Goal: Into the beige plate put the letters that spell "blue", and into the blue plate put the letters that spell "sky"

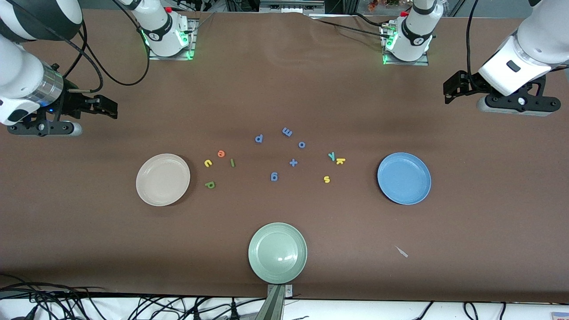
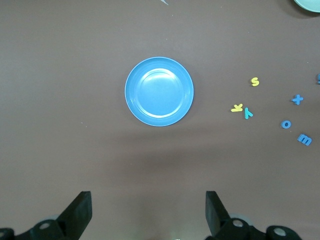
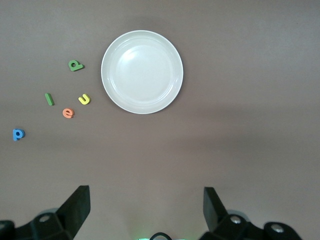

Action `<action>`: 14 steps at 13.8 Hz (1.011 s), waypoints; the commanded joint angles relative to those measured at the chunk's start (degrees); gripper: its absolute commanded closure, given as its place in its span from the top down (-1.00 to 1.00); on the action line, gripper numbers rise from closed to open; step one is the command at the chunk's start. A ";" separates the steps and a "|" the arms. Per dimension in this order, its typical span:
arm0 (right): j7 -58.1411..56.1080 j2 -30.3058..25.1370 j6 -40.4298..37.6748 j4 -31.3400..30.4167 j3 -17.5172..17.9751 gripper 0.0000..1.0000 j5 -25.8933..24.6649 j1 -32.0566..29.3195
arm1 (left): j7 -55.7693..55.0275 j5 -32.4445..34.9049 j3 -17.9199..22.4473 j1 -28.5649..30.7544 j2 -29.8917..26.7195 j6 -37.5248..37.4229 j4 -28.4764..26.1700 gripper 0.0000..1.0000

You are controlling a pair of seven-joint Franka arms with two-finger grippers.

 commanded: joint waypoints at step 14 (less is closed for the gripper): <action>-1.39 2.71 -3.34 6.38 0.03 1.00 1.03 0.14 | 0.93 -1.14 0.00 0.08 -0.13 -1.16 1.10 1.00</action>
